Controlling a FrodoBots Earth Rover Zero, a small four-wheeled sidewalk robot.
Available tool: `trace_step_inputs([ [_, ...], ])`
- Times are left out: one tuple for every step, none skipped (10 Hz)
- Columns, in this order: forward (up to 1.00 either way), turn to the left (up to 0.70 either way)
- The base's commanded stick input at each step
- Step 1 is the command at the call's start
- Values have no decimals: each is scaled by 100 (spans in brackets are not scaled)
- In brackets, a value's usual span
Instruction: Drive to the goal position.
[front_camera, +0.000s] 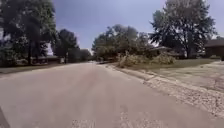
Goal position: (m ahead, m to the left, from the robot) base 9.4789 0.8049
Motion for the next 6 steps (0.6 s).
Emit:
trace_step_inputs([
  [70,0],
  [70,0],
  [70,0],
  [70,0],
  [70,0],
  [70,0],
])
